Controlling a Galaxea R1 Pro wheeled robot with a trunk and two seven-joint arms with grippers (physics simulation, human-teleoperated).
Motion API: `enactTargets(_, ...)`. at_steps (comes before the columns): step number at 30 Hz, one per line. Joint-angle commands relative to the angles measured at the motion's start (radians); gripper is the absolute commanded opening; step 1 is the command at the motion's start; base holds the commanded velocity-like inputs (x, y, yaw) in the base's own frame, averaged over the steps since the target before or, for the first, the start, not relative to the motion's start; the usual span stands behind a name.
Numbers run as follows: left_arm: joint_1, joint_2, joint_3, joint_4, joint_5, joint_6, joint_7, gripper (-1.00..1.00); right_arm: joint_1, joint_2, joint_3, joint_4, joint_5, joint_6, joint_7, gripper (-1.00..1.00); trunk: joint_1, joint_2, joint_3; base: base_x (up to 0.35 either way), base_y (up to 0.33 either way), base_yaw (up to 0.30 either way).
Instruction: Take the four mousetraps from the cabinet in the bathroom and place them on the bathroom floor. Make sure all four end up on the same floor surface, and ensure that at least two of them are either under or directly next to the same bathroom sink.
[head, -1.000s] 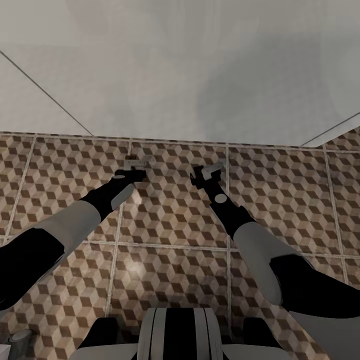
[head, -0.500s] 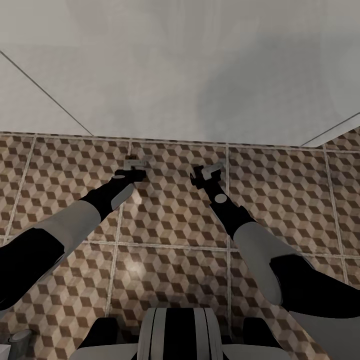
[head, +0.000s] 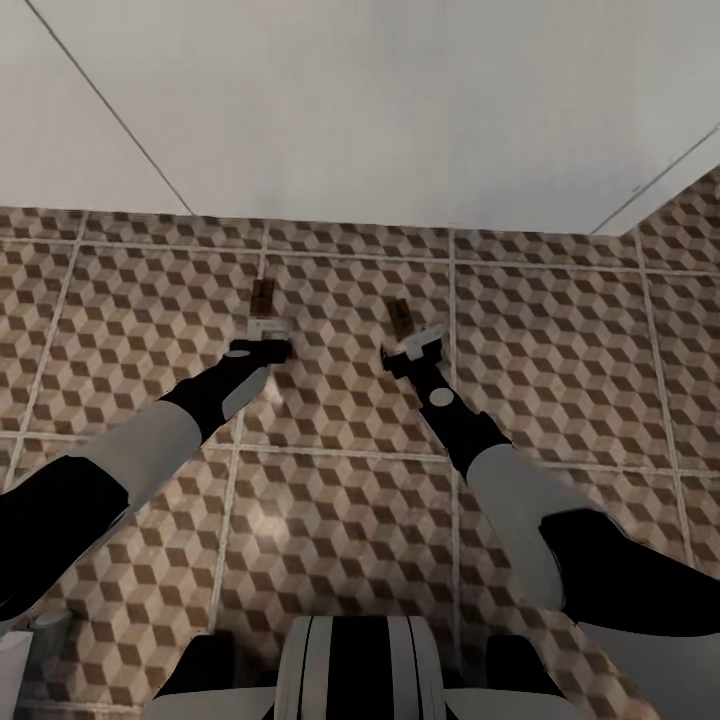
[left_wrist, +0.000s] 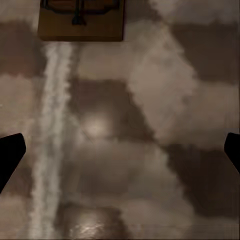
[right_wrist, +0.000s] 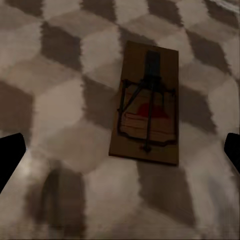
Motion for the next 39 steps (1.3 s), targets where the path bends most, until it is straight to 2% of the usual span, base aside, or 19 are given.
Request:
enactTargets(1,0.0,0.002,-0.008,-0.004,0.007,0.004,0.008,1.0,-0.001,0.0,0.004,0.002,0.01,-0.001,-0.009,1.0,-0.001,0.0,0.0,-0.336,0.0,0.0)
enactTargets(22,-0.001,0.002,-0.011,-0.005,0.007,0.004,0.01,1.0,-0.001,0.0,0.004,0.002,0.01,-0.001,-0.009,1.0,-0.001,0.0,0.0,-0.344,0.0,0.0)
enactTargets(39,-0.001,0.004,-0.014,-0.051,0.007,0.007,0.014,1.0,0.0,0.0,0.003,0.002,0.01,0.0,-0.009,1.0,-0.001,0.0,0.0,-0.346,0.0,0.0)
